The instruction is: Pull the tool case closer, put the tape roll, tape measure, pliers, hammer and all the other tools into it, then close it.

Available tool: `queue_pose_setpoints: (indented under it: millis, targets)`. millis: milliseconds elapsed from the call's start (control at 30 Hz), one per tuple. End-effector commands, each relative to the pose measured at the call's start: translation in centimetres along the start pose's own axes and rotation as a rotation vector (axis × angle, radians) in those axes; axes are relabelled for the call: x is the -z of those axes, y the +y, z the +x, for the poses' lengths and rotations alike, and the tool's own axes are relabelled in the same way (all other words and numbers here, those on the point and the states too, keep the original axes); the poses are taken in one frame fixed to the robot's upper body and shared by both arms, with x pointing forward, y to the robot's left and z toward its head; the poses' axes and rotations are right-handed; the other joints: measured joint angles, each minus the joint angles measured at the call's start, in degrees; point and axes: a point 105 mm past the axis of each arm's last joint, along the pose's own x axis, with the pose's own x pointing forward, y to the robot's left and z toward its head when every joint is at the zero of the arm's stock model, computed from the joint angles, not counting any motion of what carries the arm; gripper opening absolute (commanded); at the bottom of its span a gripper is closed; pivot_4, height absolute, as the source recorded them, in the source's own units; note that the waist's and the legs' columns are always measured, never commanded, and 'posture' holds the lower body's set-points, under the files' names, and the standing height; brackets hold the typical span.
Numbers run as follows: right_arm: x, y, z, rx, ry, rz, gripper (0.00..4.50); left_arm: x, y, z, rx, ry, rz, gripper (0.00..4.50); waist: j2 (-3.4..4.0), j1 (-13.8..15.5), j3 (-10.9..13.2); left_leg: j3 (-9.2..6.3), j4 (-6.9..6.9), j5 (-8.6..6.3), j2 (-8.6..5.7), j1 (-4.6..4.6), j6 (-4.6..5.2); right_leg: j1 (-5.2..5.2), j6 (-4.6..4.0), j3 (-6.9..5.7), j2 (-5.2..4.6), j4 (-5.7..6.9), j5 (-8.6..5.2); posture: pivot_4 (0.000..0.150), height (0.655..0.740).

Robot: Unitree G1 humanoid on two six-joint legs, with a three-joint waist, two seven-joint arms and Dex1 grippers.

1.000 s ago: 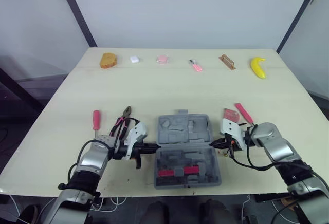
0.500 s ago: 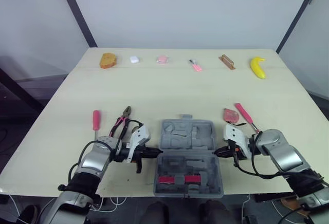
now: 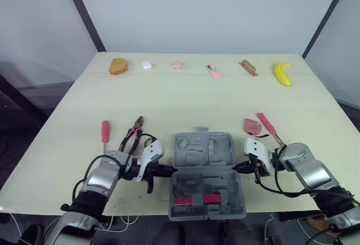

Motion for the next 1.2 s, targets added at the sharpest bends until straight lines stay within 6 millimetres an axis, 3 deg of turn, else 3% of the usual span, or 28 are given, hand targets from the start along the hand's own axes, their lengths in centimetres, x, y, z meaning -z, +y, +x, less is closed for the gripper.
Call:
queue_pose_setpoints:
  millis: [33,700,1200]
  targets:
    - [-0.8,1.9,0.9,-0.099,-0.031,-0.017,0.01,-0.9,-1.5,1.2,0.094,-0.015,0.037,0.0,0.0,0.0,0.0,0.0,0.0,0.0,0.0,0.0,0.0,0.0,0.0,0.0,0.0,-0.01,0.0,0.15,0.74]
    - [0.3,3.2,0.6,-0.154,0.019,0.032,0.01,0.0,-3.3,1.4,0.188,0.03,0.002,0.0,0.0,0.1,0.0,-0.01,0.01,0.0,0.0,0.0,0.0,0.01,0.0,0.01,0.01,-0.01,-0.01,0.15,0.74]
    - [0.3,2.7,0.3,-0.13,0.023,0.025,0.01,0.6,-2.6,1.0,0.146,0.044,0.006,0.0,0.0,0.2,0.0,-0.02,0.02,0.0,0.0,0.0,0.0,0.01,0.0,0.0,0.01,0.0,-0.01,0.15,0.74]
